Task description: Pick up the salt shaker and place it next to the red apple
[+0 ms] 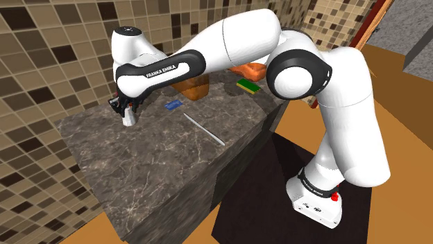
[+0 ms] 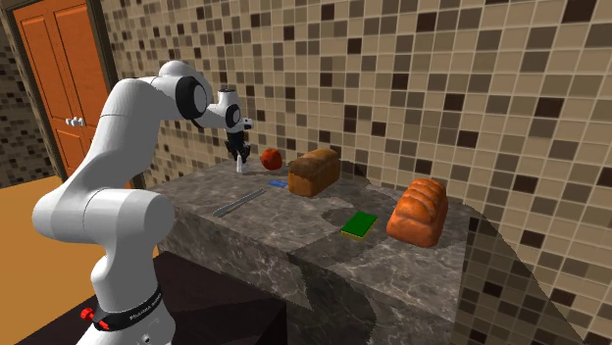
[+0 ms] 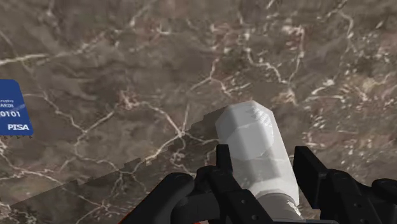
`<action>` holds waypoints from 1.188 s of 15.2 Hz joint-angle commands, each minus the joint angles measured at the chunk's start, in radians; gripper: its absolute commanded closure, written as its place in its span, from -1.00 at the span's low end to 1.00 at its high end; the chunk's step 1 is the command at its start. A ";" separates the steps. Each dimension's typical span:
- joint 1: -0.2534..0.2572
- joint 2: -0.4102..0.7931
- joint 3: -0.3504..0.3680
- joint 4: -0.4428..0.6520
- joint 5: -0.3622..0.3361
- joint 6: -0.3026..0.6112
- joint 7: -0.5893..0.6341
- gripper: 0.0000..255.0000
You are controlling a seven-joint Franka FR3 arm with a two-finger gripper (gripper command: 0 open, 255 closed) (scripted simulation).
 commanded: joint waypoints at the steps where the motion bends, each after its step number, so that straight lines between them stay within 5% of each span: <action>1: 0.000 0.000 0.000 0.000 0.000 0.000 0.000 1.00; 2: 0.000 0.000 0.000 0.000 0.000 0.000 0.000 -1.00; 18: 0.001 -0.093 -0.002 -0.028 -0.003 -0.065 0.001 -1.00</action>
